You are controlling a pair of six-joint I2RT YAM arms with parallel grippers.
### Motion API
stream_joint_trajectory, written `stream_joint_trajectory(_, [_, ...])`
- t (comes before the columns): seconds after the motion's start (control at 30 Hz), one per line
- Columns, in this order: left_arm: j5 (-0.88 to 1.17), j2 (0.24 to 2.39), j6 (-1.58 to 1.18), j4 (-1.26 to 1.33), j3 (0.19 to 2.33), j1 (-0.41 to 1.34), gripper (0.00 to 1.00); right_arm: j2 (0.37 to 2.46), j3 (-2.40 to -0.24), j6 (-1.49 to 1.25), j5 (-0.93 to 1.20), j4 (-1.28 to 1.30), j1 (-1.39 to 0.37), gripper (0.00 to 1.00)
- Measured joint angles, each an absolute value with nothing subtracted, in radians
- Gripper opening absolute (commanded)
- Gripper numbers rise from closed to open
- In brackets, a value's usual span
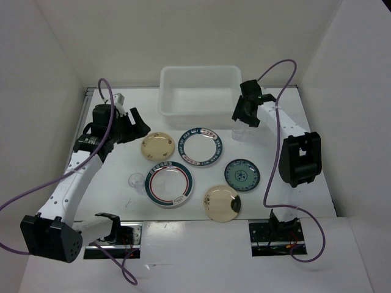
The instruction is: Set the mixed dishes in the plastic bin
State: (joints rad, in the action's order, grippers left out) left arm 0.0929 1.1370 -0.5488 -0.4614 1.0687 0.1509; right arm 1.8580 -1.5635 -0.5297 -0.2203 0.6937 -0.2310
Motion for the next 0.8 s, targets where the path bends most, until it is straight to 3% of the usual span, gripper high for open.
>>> stream_joint_trajectory(0.03, [0.097,1.138,-0.549,-0.449,1.072,0.151,0.98,1.858,-1.542,-0.53,-0.225,0.694,-0.231,0.7])
stream_joint_trajectory(0.07, [0.101,1.138,-0.549,-0.441,1.072,0.151,1.0,1.858,-1.519,-0.53,-0.23,0.698,-0.231,0.69])
stream_joint_trajectory(0.47, [0.071,1.129,-0.525,-0.412,1.071,0.151,1.0,1.873,-1.451,-0.572,-0.24,0.664,-0.231,0.38])
stream_joint_trajectory(0.53, [0.071,1.128,-0.525,-0.408,1.071,0.151,1.0,1.887,-1.441,-0.581,-0.24,0.647,-0.231,0.25])
stream_joint_trajectory(0.6, [0.071,1.124,-0.525,-0.398,1.062,0.151,1.0,1.894,-1.419,-0.595,-0.241,0.616,-0.231,0.01])
stream_joint_trajectory(0.8, [0.072,1.114,-0.523,-0.395,1.041,0.151,1.0,1.887,-1.386,-0.617,-0.249,0.592,-0.231,0.0])
